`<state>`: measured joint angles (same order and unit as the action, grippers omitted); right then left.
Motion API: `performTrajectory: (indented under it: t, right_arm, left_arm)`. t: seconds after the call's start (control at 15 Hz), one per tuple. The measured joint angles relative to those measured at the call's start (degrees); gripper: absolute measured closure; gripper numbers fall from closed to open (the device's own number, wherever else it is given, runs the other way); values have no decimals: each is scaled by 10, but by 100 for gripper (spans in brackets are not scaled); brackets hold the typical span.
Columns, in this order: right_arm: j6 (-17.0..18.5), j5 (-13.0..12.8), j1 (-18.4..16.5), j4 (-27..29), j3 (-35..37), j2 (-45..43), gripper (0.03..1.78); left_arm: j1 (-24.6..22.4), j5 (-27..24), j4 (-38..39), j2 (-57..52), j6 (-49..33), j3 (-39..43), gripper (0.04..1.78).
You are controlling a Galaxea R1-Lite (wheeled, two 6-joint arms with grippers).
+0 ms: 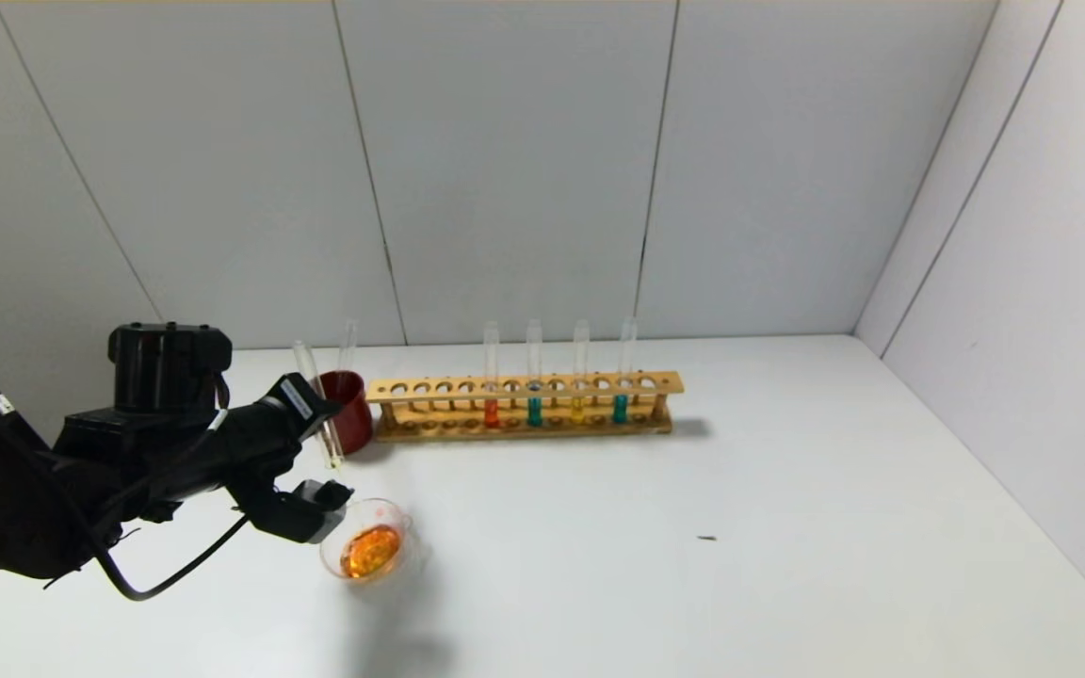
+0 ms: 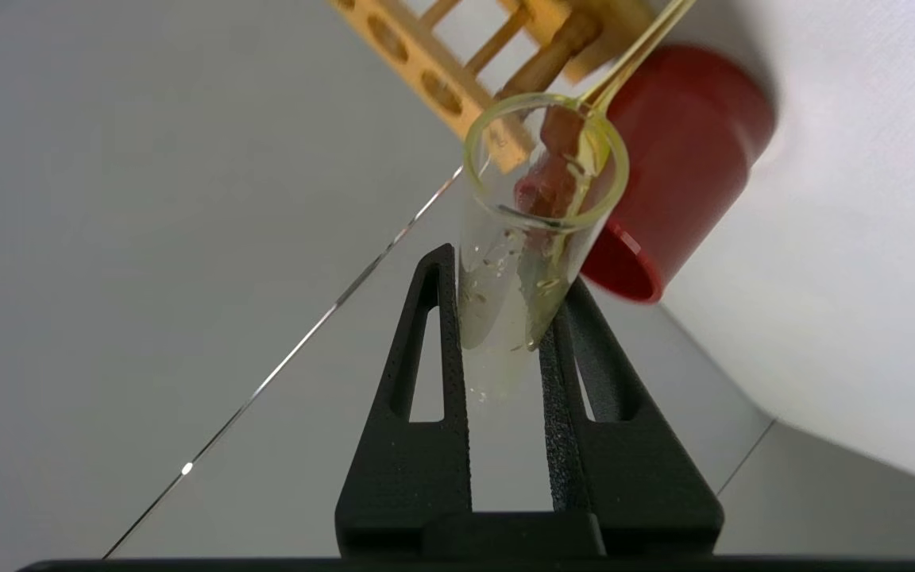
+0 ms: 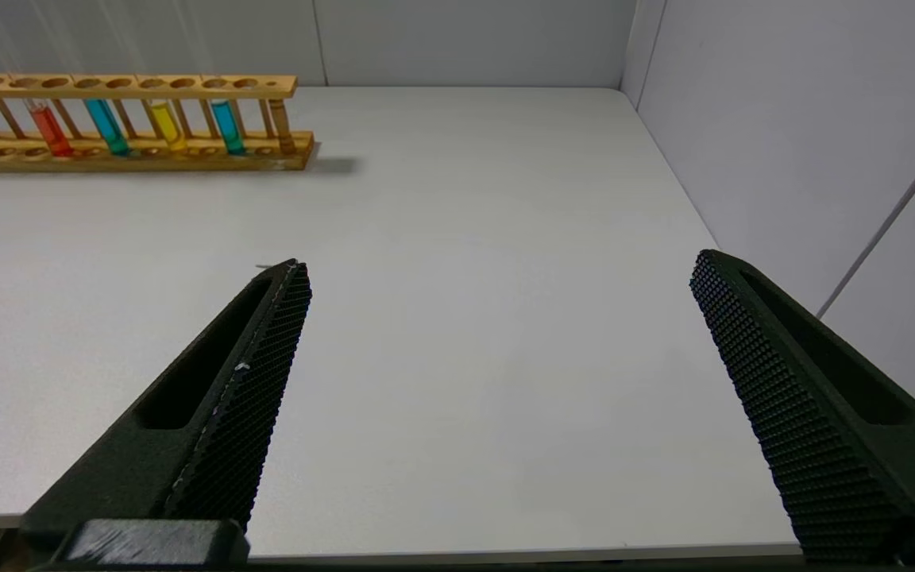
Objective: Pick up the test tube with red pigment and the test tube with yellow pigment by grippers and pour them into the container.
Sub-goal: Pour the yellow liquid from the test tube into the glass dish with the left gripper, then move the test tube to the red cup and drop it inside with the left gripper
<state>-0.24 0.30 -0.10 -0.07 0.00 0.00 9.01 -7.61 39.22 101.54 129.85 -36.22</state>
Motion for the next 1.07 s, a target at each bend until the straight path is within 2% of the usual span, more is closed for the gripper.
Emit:
performTrajectory:
  t: [0.53,0.67,0.8,0.93,1.07]
  right_arm:
    - [0,0,0,0,0,0,6]
    - [0,0,0,0,0,0,6]
    - [0,0,0,0,0,0,6]
    - [0,0,0,0,0,0,6]
    - [0,0,0,0,0,0,6]
  left_arm:
    - [10,6,13,-4,2,6,151]
    - [10,6,14,-14,-19,4,151]
    - [10,17,26,-27,-105,-10,151]
    - [14,59,59,-43,-257,-24,151]
    - [21,121,79,-54,-423,-47,151]
